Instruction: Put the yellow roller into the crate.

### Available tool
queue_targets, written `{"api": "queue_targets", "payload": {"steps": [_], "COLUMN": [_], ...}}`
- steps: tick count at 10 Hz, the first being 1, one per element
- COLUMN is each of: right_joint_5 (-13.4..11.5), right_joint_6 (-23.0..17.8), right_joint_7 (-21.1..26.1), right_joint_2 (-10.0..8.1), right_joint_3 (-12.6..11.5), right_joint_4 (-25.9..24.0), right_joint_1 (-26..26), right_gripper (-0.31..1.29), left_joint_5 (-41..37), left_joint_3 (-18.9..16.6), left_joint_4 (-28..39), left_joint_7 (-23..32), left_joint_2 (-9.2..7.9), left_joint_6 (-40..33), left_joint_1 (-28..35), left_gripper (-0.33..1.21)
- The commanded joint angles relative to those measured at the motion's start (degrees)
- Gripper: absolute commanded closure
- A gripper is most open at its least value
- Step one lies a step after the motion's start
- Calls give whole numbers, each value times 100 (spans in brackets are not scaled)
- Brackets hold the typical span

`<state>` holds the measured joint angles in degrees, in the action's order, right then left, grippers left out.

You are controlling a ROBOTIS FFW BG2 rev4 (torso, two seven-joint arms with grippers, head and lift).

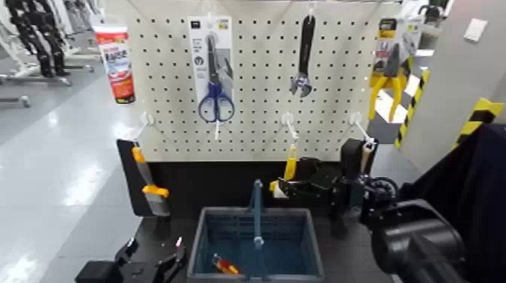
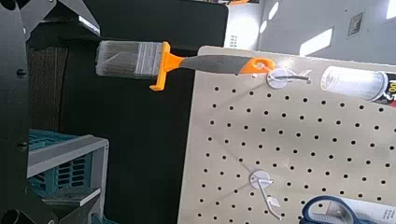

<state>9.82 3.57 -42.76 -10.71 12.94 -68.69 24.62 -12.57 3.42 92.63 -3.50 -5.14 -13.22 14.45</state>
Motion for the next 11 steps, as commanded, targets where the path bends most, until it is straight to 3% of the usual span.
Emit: {"api": "queue_targets", "payload": {"steps": [1, 3, 5, 11], "right_joint_5": [29, 20, 2, 2], "right_joint_6": [-50, -32, -6, 56], "right_joint_7": [-39, -31, 13, 66], "right_joint_2": [25, 25, 25, 34], "right_joint_3": [85, 85, 59, -55], "right_joint_4": [181, 137, 58, -127], "right_joint_1": [87, 69, 43, -89], "right_gripper": [67, 104, 115, 123], "left_joint_5": [0, 0, 0, 0], "left_joint_3": [-26, -35, -43, -35], "left_joint_4": [-17, -34, -34, -43], "left_joint_7": [-2, -11, -20, -28], "left_joint_2": [-4, -4, -4, 13], "left_joint_6": [-31, -31, -31, -31], "left_joint_1": [-4, 5, 5, 5], "left_gripper": [11, 11, 11, 11]}}
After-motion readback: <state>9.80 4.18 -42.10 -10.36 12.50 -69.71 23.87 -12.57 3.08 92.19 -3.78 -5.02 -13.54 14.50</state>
